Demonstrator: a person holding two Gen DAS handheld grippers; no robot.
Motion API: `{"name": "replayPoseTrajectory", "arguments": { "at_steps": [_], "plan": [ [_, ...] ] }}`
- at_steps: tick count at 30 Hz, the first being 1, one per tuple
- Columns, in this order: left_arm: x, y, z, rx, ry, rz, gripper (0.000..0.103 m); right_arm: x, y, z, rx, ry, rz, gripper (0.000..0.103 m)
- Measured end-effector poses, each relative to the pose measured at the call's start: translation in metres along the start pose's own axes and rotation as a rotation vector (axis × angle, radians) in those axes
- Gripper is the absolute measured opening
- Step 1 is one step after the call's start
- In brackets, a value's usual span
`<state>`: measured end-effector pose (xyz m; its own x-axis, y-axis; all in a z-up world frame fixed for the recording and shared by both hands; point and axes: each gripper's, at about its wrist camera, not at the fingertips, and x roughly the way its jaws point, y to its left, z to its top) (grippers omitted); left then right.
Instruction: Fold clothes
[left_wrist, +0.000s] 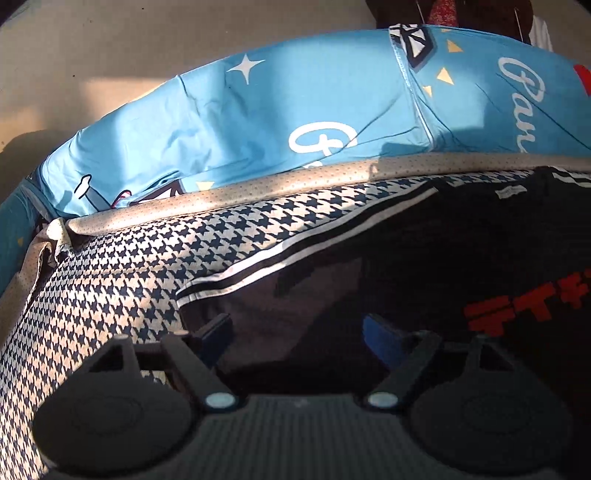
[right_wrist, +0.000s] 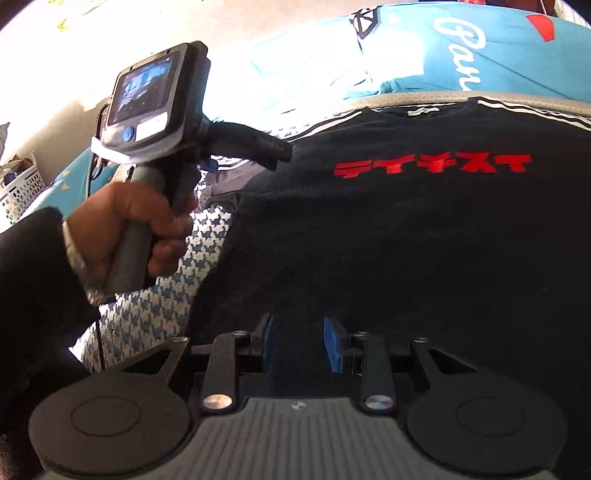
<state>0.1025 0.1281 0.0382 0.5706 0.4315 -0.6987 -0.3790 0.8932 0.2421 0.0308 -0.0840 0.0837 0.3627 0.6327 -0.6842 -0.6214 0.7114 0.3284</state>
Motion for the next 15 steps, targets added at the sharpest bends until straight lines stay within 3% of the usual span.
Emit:
{"name": "replayPoseTrajectory", "arguments": {
  "at_steps": [15],
  "plan": [
    [-0.035,-0.037,-0.032,0.078,0.003,-0.081,0.087,-0.007,-0.011,0.000,0.030,-0.024,-0.049,0.030]
  ]
}}
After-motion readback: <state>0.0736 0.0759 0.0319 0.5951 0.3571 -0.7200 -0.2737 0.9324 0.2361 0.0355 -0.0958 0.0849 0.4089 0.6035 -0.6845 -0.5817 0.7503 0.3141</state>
